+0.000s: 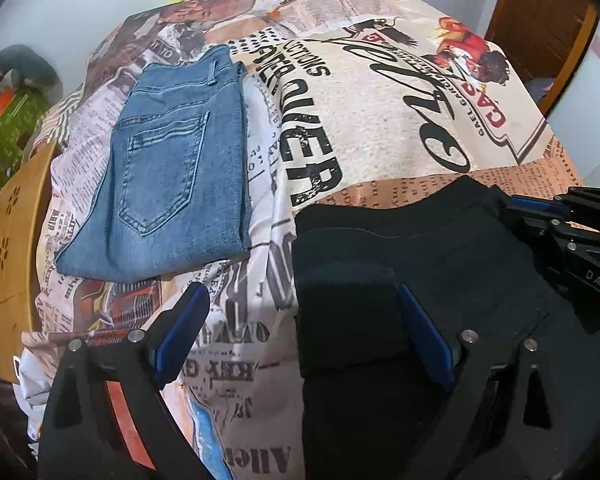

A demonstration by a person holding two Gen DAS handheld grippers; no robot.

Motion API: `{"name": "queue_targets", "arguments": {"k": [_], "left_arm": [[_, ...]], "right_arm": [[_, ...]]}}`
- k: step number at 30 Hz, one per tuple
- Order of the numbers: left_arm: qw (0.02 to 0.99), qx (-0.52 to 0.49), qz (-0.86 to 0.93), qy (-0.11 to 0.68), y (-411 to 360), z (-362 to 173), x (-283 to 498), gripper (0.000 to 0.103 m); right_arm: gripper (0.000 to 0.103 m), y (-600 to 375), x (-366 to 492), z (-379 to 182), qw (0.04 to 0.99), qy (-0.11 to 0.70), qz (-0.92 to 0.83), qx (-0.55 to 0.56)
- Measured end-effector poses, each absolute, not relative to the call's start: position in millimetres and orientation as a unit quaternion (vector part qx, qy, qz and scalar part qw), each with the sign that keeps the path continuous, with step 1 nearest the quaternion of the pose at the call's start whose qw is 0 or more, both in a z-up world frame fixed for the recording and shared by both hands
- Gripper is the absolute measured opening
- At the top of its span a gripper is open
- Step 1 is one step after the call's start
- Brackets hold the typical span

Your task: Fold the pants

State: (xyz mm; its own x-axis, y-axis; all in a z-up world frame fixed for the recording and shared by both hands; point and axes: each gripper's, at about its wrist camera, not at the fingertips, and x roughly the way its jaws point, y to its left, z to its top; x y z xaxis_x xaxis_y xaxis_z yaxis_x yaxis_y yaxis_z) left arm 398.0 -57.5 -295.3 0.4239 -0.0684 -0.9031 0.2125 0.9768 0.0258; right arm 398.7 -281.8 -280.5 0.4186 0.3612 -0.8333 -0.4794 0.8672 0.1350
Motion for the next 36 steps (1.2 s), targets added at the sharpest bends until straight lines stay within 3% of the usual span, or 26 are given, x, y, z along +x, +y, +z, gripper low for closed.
{"name": "queue_targets", "arguments": {"k": [8,16,20,24,27,29,31,36], "left_arm": [[0.842,0.092,-0.069,0.526,-64.6,-295.6,396.8,0.096],[0.857,0.091,-0.065,0.503,-62.0,-256.6,378.9,0.095],[0.872,0.080,-0.078,0.477,-60.6,-225.9,363.0,0.095],[0.880,0.072,-0.089,0.461,-60.3,-204.8,344.7,0.096],[0.880,0.059,-0.099,0.461,-57.8,-199.2,333.1,0.099],[0.877,0.049,-0.104,0.467,-53.7,-201.3,327.8,0.100],[0.869,0.039,-0.107,0.482,-49.7,-209.0,325.3,0.100],[0.832,0.014,-0.106,0.544,-40.1,-246.1,328.5,0.100]], "right_arm": [[0.011,-269.8,402.5,-285.7,0.837,0.484,0.231,-0.108],[0.013,-282.4,380.9,-248.6,0.848,0.472,0.217,-0.107],[0.033,-291.8,364.2,-224.0,0.864,0.445,0.213,-0.103],[0.043,-299.6,346.2,-203.3,0.875,0.421,0.222,-0.083],[0.056,-304.1,333.1,-195.1,0.879,0.414,0.226,-0.063],[0.070,-306.8,326.7,-194.7,0.879,0.416,0.228,-0.047],[0.076,-310.1,320.2,-198.8,0.877,0.420,0.231,-0.031],[0.078,-315.6,314.3,-228.4,0.859,0.458,0.230,-0.002]]}}
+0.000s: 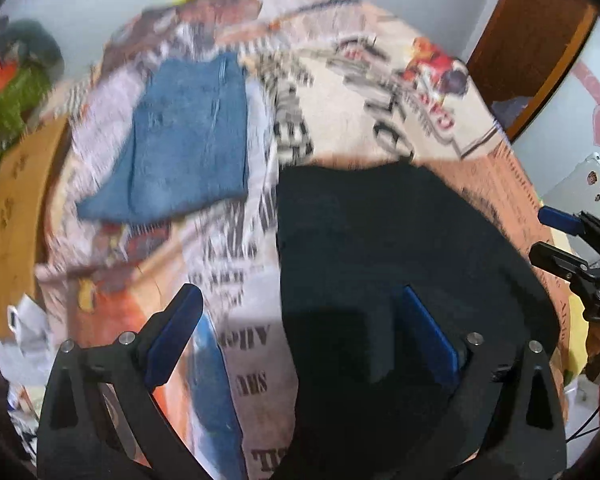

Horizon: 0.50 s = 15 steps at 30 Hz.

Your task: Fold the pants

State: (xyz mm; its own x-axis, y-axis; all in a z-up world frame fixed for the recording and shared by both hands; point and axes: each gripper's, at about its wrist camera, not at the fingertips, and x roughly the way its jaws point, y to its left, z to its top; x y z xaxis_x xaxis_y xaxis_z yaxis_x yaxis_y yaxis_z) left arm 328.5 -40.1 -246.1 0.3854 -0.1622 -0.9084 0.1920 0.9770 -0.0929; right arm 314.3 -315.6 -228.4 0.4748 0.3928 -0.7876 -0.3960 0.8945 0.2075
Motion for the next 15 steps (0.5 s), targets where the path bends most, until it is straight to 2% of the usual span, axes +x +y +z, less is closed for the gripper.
{"name": "queue_targets", "arguments": {"k": [7,15], "left_arm": [[0.792,-0.031,-0.137,0.594,-39.3,-280.1,338.5,0.100],[0.750,-0.101,-0.172,0.631,-46.6,-303.5,359.4,0.102]], "right_arm": [[0.078,-327.5,319.5,-270.4,0.820,0.523,0.227,0.055],[0.080,-334.0,331.0,-289.2,0.785,0.548,0.261,0.122]]}}
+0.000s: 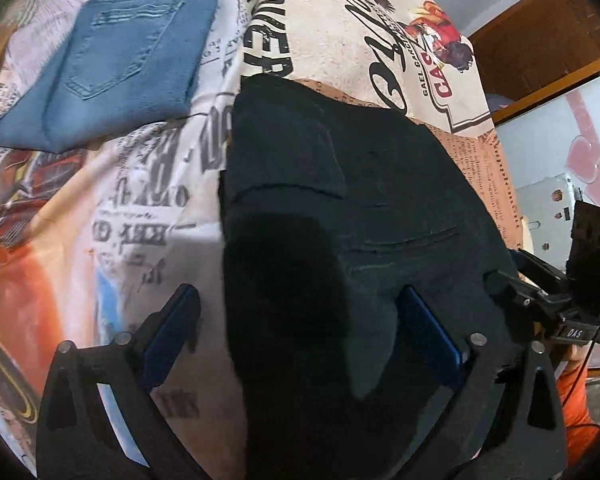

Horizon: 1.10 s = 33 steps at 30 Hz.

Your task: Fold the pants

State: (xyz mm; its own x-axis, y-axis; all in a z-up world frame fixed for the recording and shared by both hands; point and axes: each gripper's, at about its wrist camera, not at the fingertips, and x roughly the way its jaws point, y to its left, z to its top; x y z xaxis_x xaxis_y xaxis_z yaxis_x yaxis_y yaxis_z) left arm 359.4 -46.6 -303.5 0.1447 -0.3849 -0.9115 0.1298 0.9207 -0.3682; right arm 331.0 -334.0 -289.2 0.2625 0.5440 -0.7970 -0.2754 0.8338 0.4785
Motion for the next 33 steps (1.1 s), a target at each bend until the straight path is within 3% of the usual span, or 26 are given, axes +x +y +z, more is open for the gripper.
{"name": "queue_targets", "arguments": {"k": [6,11,15,17,19,25,29,33], "left_arm": [[0.736,-0.087,-0.200,0.640,-64.6,-304.7,369.4,0.102],[0.750,-0.088,-0.206,0.622,-75.6,-302.3,369.8,0.100],[0.759,-0.119,-0.189,0.611,-65.8,-300.3,368.7,0.081],[0.760,-0.129,-0.187,0.608,-60.1,-298.2,365.6,0.075],[0.762,-0.130,-0.186,0.606,-57.3,-295.3,361.8,0.070],[0.773,-0.122,-0.176,0.597,-56.3,-279.9,342.4,0.055],[0.791,-0.122,-0.161,0.578,-53.1,-265.2,329.8,0.039],[0.809,-0.114,-0.160,0.553,-49.6,-243.6,319.2,0.031]], "right_arm": [[0.079,-320.8,333.7,-288.9,0.775,0.555,0.283,0.106],[0.060,-313.6,338.3,-289.3,0.765,0.561,0.300,0.104],[0.046,-318.7,339.2,-289.8,0.766,0.558,0.298,0.113],[0.033,-321.9,338.8,-287.9,0.769,0.556,0.292,0.118],[0.029,-323.2,337.4,-285.8,0.770,0.554,0.291,0.122],[0.022,-317.5,327.7,-274.0,0.783,0.539,0.288,0.114],[0.019,-310.9,321.5,-260.3,0.795,0.523,0.288,0.106],[0.017,-302.4,317.1,-242.3,0.808,0.503,0.290,0.102]]}}
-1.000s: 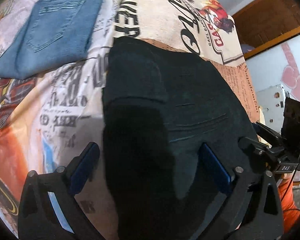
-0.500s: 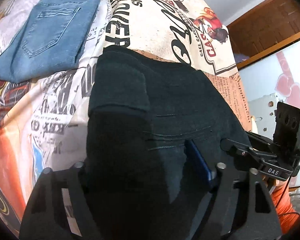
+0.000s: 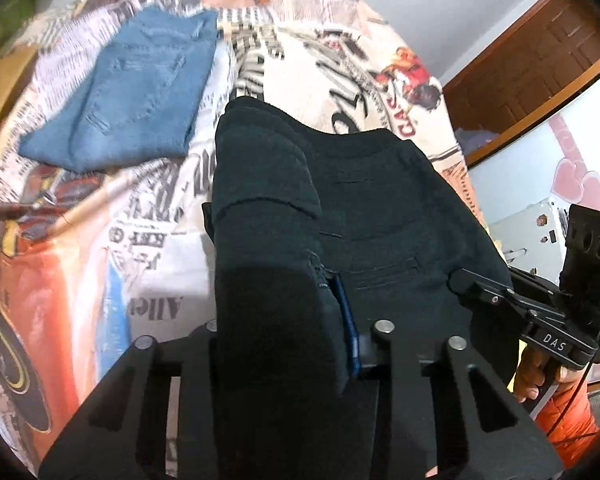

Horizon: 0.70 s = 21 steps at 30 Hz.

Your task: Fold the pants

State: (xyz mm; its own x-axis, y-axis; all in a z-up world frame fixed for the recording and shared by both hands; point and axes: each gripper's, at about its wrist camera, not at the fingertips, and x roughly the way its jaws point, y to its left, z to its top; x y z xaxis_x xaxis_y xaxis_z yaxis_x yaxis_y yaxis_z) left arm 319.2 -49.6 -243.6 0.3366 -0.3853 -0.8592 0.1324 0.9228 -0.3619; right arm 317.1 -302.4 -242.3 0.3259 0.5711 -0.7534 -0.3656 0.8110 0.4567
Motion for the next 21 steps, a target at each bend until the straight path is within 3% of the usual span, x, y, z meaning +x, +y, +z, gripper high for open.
{"name": "queue_targets", "arguments": {"k": [14,21], "left_arm": [[0.885,-0.076,-0.128,0.440,-2.3,-155.5,303.4,0.029],[0.902,-0.078,-0.114,0.410,34.2,-139.7,323.3,0.029]], "right_arm": [[0.015,-252.8,322.5,-175.6,0.848,0.411,0.327,0.067],[0.015,-219.3,348.4,-159.3,0.856,0.384,0.340,0.059]]}}
